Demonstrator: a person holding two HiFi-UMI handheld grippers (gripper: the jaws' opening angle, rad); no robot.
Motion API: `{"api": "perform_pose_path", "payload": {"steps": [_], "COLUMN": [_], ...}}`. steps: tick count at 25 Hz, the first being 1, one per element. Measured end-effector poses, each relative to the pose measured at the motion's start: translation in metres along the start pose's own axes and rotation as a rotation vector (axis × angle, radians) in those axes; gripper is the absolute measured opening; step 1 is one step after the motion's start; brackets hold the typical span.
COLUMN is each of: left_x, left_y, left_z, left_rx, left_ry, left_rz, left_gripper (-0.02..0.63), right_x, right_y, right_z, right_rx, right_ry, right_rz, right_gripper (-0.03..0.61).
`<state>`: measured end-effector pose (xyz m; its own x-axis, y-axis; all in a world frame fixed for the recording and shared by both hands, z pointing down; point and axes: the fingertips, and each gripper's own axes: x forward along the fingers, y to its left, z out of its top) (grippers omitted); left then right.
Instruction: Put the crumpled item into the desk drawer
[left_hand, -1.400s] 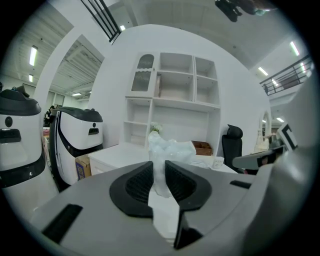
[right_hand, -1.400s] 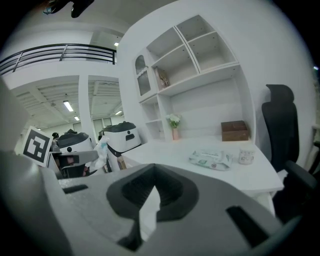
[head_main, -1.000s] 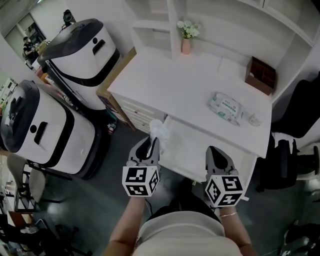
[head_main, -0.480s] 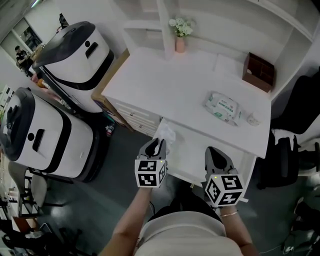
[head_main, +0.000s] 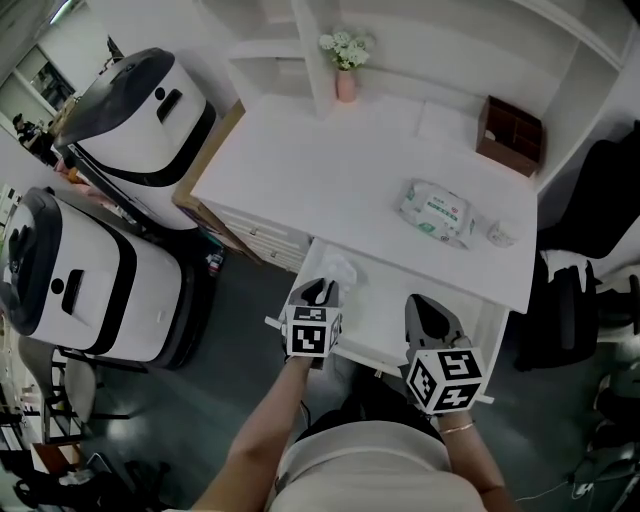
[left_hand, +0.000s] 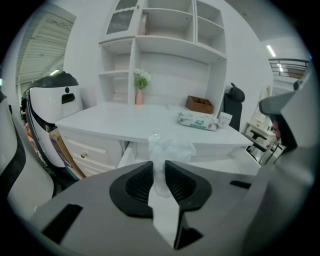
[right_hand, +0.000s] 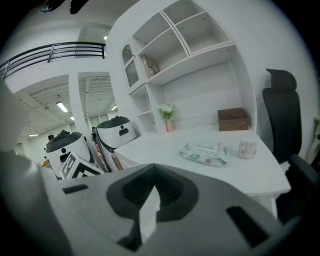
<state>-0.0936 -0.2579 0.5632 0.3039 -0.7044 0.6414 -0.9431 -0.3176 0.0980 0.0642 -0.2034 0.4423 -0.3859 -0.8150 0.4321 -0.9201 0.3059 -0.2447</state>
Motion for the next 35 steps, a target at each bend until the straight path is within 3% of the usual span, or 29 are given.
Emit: {"api": "perform_pose_path", "payload": {"steps": [9, 16, 35], "left_x": [0.038, 0.060, 0.097], "left_y": [-0.008, -0.012, -0.014], "left_z": [-0.019, -0.040, -0.078], "left_rx": [0.070, 0.074, 0.054], "left_ry": [0.151, 0.274, 0.472], "left_rz": [-0.012, -0.014, -0.011], "left_gripper": [0.066, 0.066, 0.066], "right_x": [0.001, 0.001, 0.006], "right_y": [-0.017, -0.027, -0.051], "right_z": [-0.002, -0.002, 0.000], "right_rx": [0.018, 0.030, 0.045], "right_ry": [0.012, 0.015, 0.031], "right_rz": [-0.026, -0.036, -0.062], "right_gripper": [0.002, 0.002, 0.002]}}
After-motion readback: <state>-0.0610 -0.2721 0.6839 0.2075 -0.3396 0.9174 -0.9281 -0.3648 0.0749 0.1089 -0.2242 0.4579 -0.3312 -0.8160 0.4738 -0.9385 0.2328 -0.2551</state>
